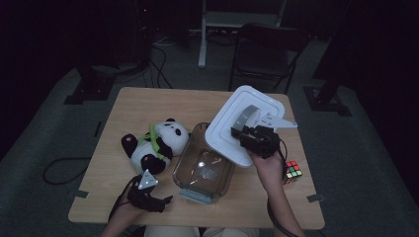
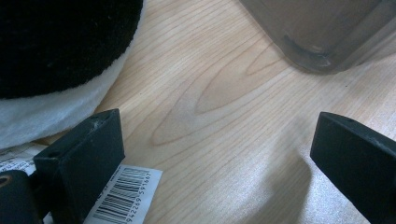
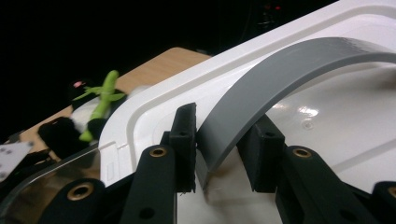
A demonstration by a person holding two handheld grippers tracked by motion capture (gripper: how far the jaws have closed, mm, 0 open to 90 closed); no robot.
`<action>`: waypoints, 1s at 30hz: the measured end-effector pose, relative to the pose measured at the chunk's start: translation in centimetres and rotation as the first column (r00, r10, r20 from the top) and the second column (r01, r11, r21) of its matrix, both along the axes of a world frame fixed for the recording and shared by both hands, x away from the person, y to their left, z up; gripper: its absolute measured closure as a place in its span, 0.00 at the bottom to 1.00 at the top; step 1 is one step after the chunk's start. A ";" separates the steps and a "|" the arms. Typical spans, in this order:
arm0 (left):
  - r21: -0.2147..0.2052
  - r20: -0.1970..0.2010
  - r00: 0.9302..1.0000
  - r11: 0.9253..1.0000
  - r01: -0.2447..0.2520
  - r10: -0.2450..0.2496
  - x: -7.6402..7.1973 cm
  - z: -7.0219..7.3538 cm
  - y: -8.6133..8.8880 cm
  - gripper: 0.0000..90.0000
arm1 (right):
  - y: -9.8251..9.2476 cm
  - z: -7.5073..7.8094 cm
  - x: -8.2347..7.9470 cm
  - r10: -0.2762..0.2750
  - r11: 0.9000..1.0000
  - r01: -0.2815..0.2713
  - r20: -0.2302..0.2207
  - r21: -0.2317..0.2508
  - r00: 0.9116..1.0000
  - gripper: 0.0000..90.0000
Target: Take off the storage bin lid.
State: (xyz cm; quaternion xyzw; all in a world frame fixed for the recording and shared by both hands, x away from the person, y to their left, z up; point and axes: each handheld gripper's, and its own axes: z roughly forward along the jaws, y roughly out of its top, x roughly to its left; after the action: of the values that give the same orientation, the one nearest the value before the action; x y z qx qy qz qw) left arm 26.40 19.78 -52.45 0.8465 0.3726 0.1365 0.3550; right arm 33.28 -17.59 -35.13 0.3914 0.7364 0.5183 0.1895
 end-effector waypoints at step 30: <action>-0.006 -0.005 1.000 1.000 0.004 -0.004 0.0 0.0 0.1 0.04 | -6.3 -4.6 10.2 -0.268 0.963 0.270 -0.105 0.005 0.958 0.76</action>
State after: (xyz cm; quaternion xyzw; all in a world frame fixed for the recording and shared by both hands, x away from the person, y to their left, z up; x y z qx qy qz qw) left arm 26.43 19.93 -52.42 0.8465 0.3721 0.1324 0.3570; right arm 43.45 -23.89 -39.77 0.5159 0.6802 0.4738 0.2161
